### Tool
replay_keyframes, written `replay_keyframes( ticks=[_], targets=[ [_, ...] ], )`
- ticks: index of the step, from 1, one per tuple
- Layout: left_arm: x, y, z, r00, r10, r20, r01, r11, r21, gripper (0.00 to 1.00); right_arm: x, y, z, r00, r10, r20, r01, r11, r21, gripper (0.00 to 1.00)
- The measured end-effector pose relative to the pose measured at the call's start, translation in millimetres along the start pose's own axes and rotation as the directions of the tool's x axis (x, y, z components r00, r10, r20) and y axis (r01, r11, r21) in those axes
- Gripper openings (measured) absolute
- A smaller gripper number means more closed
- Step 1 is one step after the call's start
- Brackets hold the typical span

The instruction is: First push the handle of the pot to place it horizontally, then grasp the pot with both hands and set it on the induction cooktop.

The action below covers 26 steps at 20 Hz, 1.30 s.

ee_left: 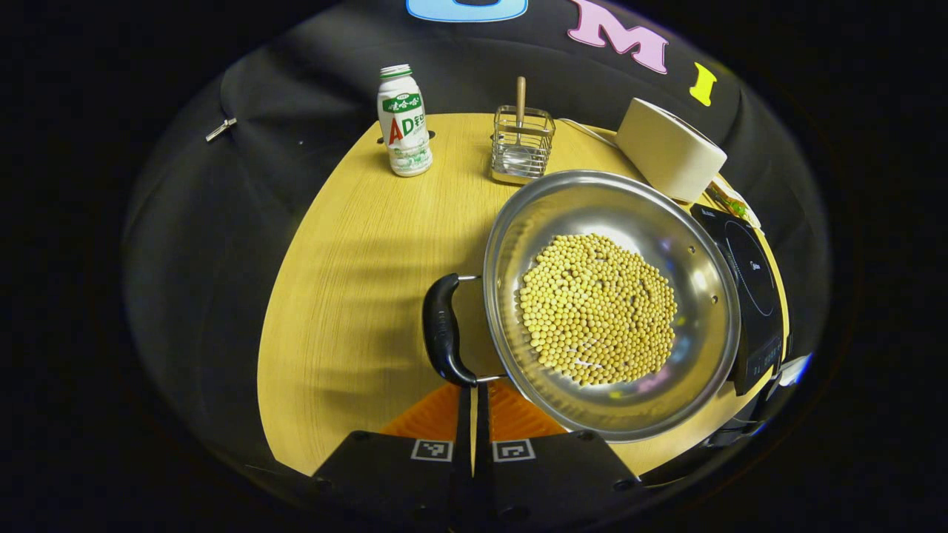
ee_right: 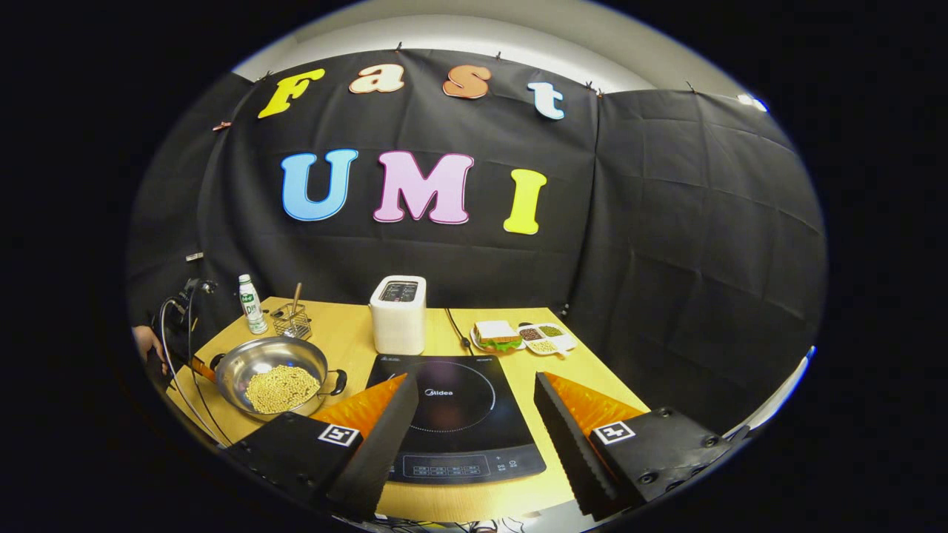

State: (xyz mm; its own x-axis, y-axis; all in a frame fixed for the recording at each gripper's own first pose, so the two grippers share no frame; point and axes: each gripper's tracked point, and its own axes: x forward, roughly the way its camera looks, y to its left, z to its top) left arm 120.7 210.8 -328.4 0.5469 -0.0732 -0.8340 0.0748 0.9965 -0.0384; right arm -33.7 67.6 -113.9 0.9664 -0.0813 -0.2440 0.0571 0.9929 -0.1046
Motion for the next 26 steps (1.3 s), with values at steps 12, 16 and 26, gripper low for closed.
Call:
replay_keyframes(
  ticks=[12,16,26],
  targets=[
    [-32,28,18,0.984,0.068,0.162,-0.063,0.997,-0.036,0.05,23,51,2,0.994,0.109,-0.016,-0.109,0.994,0.025,0.98],
    [-65,42,41,0.952,0.098,0.289,-0.076,0.993,-0.087,0.10,47,84,-2,0.983,0.179,-0.043,-0.177,0.983,0.054,0.98],
    [-87,24,74,0.901,0.010,0.434,0.037,0.994,-0.100,0.96,123,161,-22,0.933,0.299,-0.198,-0.269,0.949,0.165,1.00]
  ],
)
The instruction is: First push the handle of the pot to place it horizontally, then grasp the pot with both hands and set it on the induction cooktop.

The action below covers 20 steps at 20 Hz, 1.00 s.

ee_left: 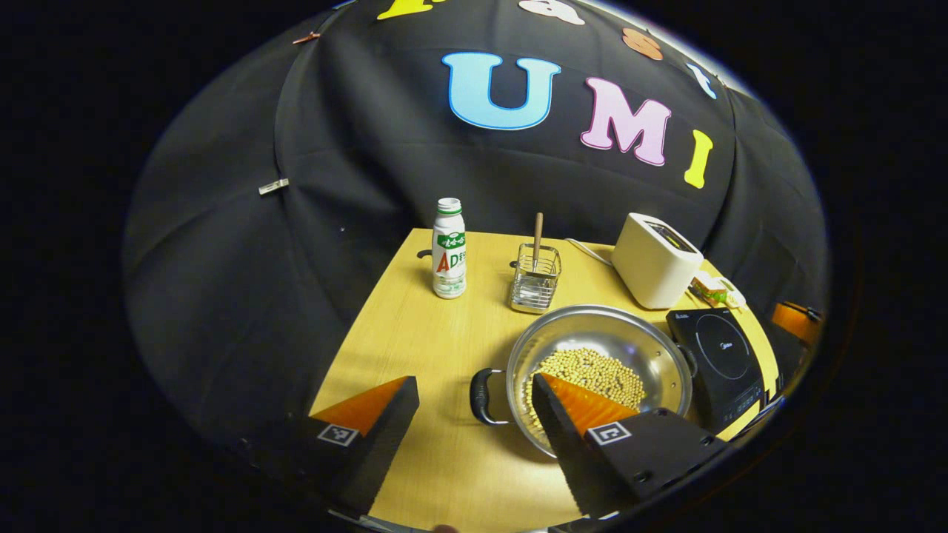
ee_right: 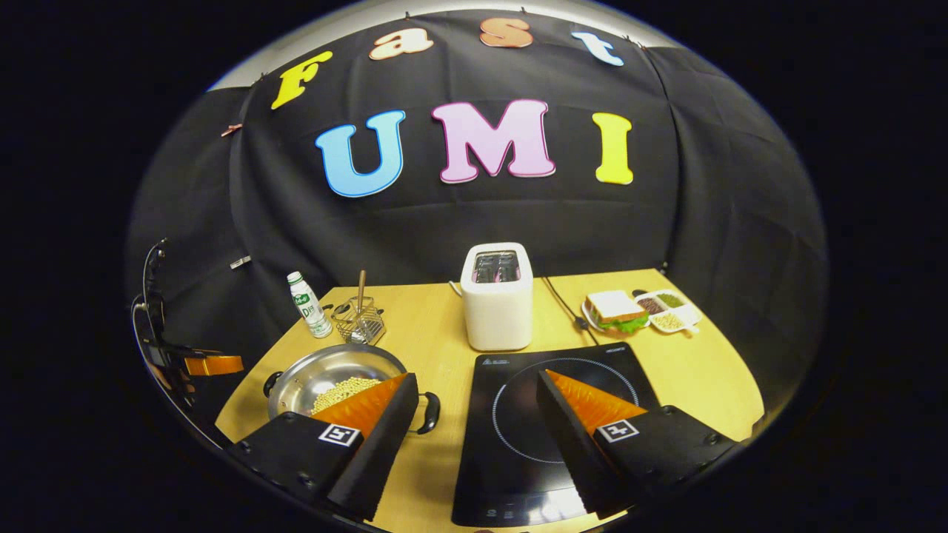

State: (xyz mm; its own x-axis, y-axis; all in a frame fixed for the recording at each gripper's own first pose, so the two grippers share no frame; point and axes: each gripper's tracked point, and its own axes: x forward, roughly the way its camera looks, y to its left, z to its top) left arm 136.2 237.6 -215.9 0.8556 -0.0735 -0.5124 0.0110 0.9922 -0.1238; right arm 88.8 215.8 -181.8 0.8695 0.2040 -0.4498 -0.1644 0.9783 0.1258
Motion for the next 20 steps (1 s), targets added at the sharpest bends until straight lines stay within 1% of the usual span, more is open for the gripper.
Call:
replay_keyframes(
  ticks=[1,4,7,10,12,16,17,18,19,20],
  targets=[
    [5,-2,-1,1.000,-0.011,-0.004,0.011,1.000,-0.015,0.95,8,8,-5,1.000,0.013,-0.022,-0.013,1.000,0.019,1.00],
    [17,-2,-2,1.000,-0.019,-0.018,0.019,1.000,-0.021,0.96,30,32,-21,0.995,0.050,-0.086,-0.045,0.997,0.059,0.99],
    [33,-1,-2,0.999,-0.022,-0.034,0.022,1.000,-0.008,0.95,50,49,-39,0.988,0.069,-0.138,-0.062,0.997,0.056,0.99],
    [45,-7,1,0.998,-0.045,-0.040,0.045,0.999,0.012,0.95,67,53,-57,0.980,0.071,-0.183,-0.063,0.997,0.050,0.99],
    [53,-10,2,0.998,-0.055,-0.044,0.056,0.998,0.016,0.95,77,55,-69,0.973,0.082,-0.216,-0.069,0.995,0.068,0.99],
    [77,-20,-2,0.995,-0.076,-0.069,0.077,0.997,0.008,0.95,97,58,-89,0.957,0.098,-0.273,-0.070,0.991,0.111,0.99],
    [81,-23,-4,0.994,-0.084,-0.075,0.084,0.996,0.004,0.93,100,59,-96,0.950,0.102,-0.295,-0.071,0.991,0.116,0.99],
    [85,-24,-6,0.993,-0.087,-0.082,0.088,0.996,-0.003,0.95,107,57,-100,0.946,0.100,-0.310,-0.065,0.991,0.120,0.99],
    [90,-23,-10,0.992,-0.086,-0.093,0.086,0.996,-0.009,0.93,111,58,-104,0.942,0.102,-0.320,-0.064,0.990,0.126,0.99],
    [93,-22,-15,0.991,-0.079,-0.108,0.079,0.997,-0.011,0.95,115,58,-108,0.938,0.105,-0.329,-0.064,0.989,0.133,0.99]
  ],
)
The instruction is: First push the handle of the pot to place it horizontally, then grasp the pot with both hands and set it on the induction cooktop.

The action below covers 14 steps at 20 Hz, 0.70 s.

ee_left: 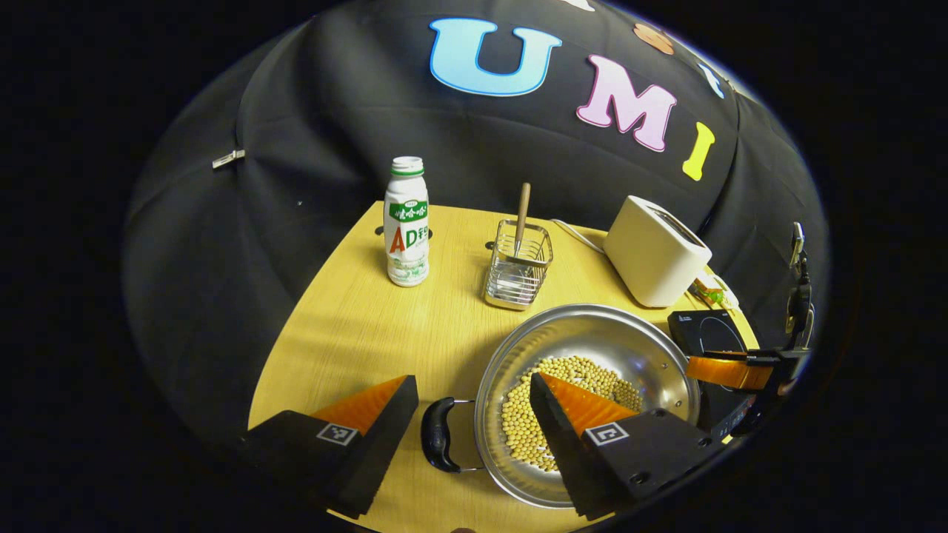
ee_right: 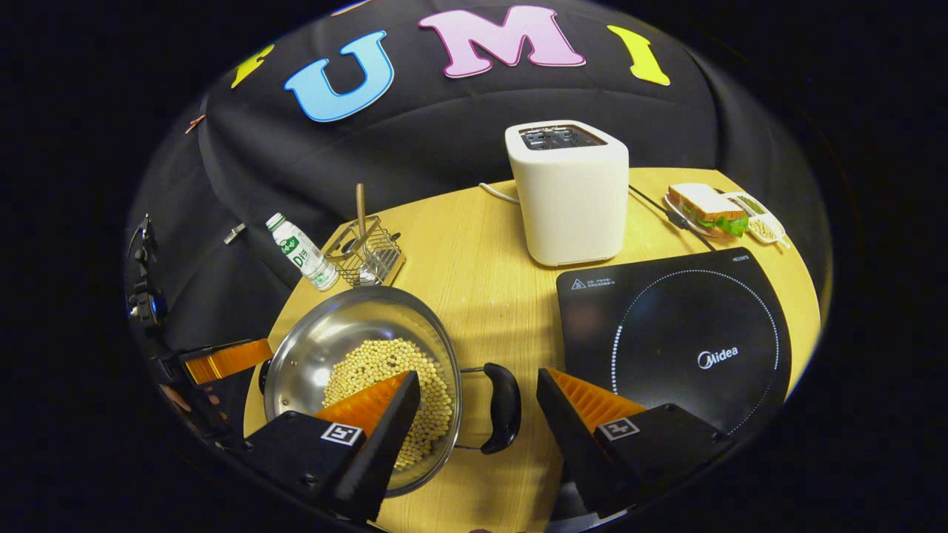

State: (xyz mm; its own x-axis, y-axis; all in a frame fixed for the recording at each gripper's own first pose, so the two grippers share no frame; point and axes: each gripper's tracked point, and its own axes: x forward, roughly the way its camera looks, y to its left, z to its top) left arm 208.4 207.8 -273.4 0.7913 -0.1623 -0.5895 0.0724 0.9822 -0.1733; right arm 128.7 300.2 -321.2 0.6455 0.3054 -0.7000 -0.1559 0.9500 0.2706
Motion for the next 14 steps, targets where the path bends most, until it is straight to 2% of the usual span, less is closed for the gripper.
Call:
replay_keyframes(
  ticks=[6,10,14],
  targets=[
    [21,4,-22,0.998,-0.028,-0.051,0.025,0.998,-0.059,0.95,20,1,-13,0.999,0.013,-0.048,-0.013,1.000,0.001,0.99],
    [30,0,-36,0.996,-0.053,-0.068,0.045,0.993,-0.112,0.91,34,10,-27,0.996,0.030,-0.081,-0.030,1.000,0.006,0.99],
    [39,2,-46,0.995,-0.041,-0.087,0.033,0.996,-0.083,0.86,42,11,-39,0.995,0.014,-0.100,-0.018,0.999,-0.029,0.98]
  ],
)
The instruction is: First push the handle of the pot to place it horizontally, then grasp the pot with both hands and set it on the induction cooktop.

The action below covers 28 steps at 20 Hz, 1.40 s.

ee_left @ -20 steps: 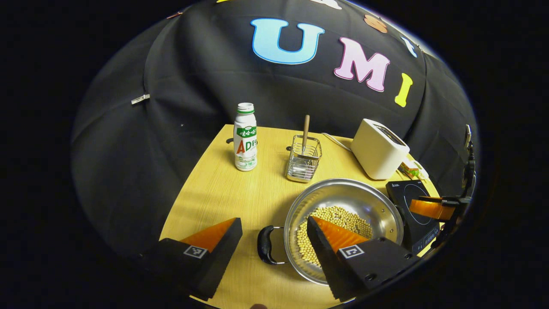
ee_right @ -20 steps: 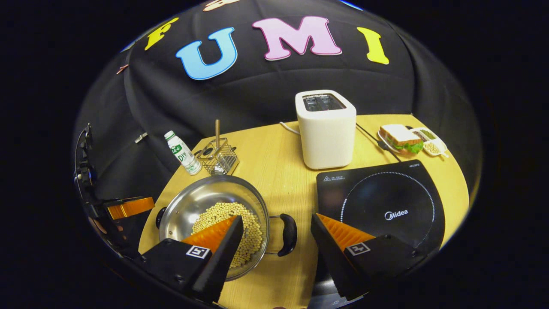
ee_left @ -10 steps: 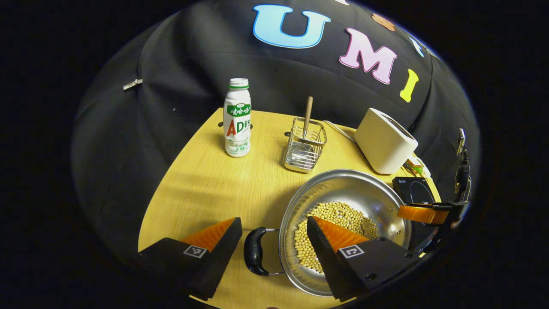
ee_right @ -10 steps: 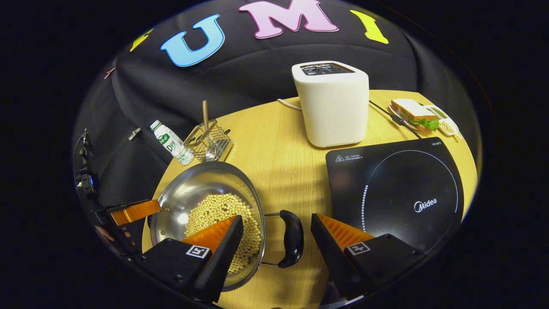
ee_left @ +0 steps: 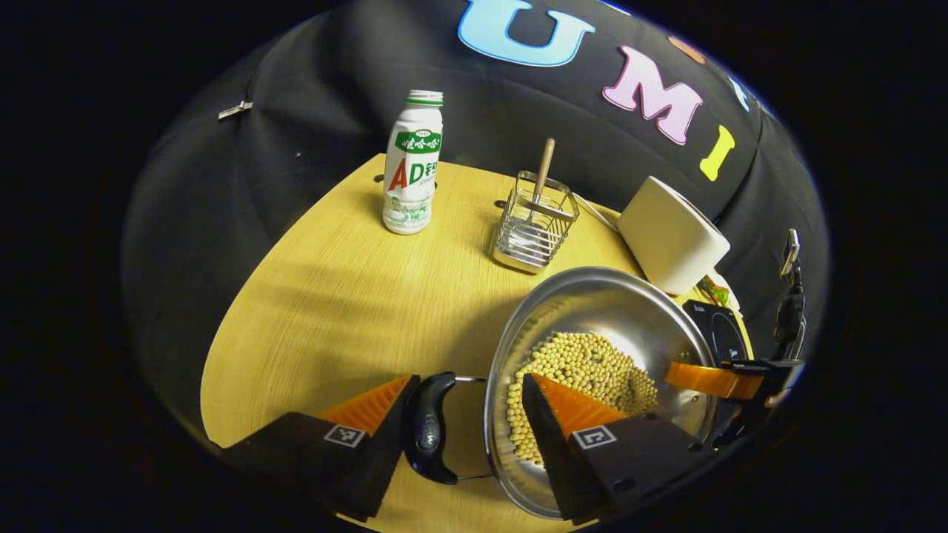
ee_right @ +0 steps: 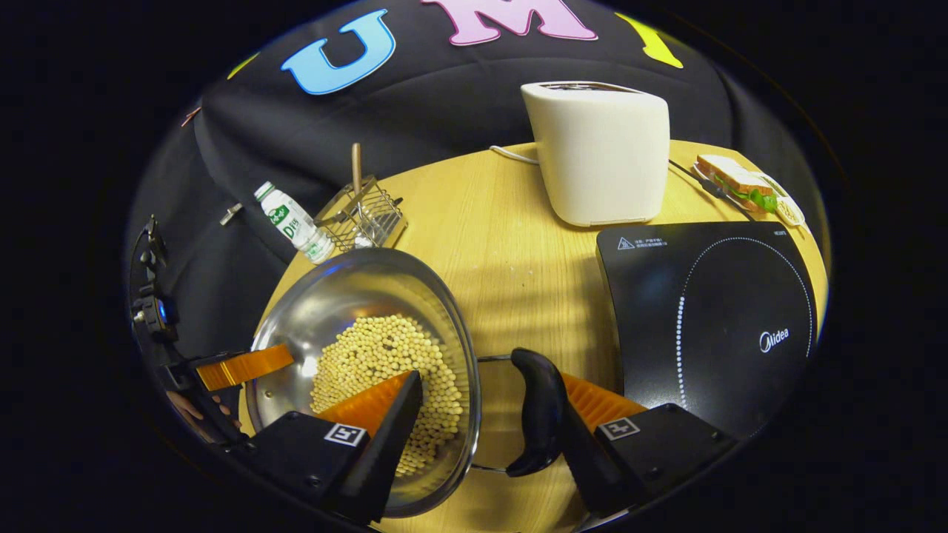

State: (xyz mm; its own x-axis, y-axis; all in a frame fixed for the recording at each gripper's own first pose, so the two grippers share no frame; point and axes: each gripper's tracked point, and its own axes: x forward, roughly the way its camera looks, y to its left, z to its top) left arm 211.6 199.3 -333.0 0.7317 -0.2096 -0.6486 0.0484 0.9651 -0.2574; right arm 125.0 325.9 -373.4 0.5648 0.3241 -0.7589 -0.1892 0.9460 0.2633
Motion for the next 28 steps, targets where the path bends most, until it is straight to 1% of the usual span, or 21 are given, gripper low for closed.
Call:
replay_keyframes(
  ticks=[4,5,6,7,8,10,13,15,16,17,18,21,22,25,26,27,28],
  targets=[
    [7,7,-2,1.000,0.018,-0.008,-0.018,1.000,0.003,0.75,3,-4,-1,1.000,-0.016,0.006,0.016,1.000,-0.026,0.97],
    [7,8,-3,1.000,0.019,-0.008,-0.019,1.000,0.005,0.70,4,-8,-2,1.000,-0.028,0.005,0.028,0.999,-0.030,0.95],
    [6,9,-1,1.000,0.020,0.000,-0.020,1.000,0.007,0.74,6,-11,-2,0.999,-0.036,0.003,0.036,0.999,-0.031,0.86],
    [7,10,-2,1.000,0.025,0.004,-0.025,1.000,0.007,0.71,7,-12,-3,0.999,-0.042,0.001,0.042,0.999,-0.031,0.82],
    [6,10,-2,1.000,0.026,0.008,-0.027,1.000,0.007,0.67,9,-15,-4,0.999,-0.052,-0.002,0.052,0.998,-0.033,0.75],
    [7,11,-5,1.000,0.028,0.003,-0.029,0.999,0.020,0.68,9,-15,-6,0.998,-0.058,-0.009,0.057,0.998,-0.039,0.68],
    [5,11,-8,1.000,0.021,-0.013,-0.020,0.999,0.034,0.66,9,-18,-8,0.997,-0.072,-0.022,0.071,0.996,-0.044,0.66],
    [3,12,-9,1.000,0.010,-0.012,-0.010,1.000,0.014,0.63,9,-16,-10,0.997,-0.066,-0.031,0.065,0.997,-0.040,0.64],
    [0,12,-10,1.000,0.010,-0.013,-0.010,1.000,0.011,0.62,12,-16,-11,0.997,-0.066,-0.037,0.064,0.997,-0.036,0.59],
    [-2,13,-12,1.000,0.013,-0.012,-0.013,1.000,0.014,0.61,9,-16,-10,0.998,-0.059,-0.034,0.058,0.998,-0.039,0.62],
    [-4,13,-13,1.000,0.016,-0.010,-0.016,1.000,0.017,0.60,9,-14,-15,0.998,-0.057,-0.040,0.055,0.998,-0.039,0.60],
    [-9,10,-17,1.000,0.023,-0.002,-0.023,1.000,0.018,0.57,2,-16,-19,0.998,-0.054,-0.042,0.052,0.997,-0.049,0.60],
    [-11,10,-18,1.000,0.026,-0.001,-0.026,0.999,0.018,0.58,0,-16,-21,0.998,-0.052,-0.043,0.050,0.998,-0.049,0.60],
    [-21,4,-19,1.000,0.030,0.002,-0.030,1.000,0.007,0.57,-9,-15,-13,0.999,-0.039,-0.024,0.037,0.998,-0.059,0.60],
    [-26,1,-17,0.999,0.034,0.007,-0.034,0.999,0.009,0.57,-15,-15,-11,0.999,-0.033,-0.018,0.032,0.997,-0.064,0.56],
    [-31,-2,-16,0.999,0.037,0.007,-0.037,0.999,0.014,0.57,-20,-15,-7,1.000,-0.025,-0.014,0.024,0.998,-0.064,0.55],
    [-35,-6,-11,0.999,0.040,0.014,-0.040,0.999,0.013,0.57,-25,-17,-4,1.000,-0.020,-0.012,0.019,0.998,-0.063,0.60]
  ],
)
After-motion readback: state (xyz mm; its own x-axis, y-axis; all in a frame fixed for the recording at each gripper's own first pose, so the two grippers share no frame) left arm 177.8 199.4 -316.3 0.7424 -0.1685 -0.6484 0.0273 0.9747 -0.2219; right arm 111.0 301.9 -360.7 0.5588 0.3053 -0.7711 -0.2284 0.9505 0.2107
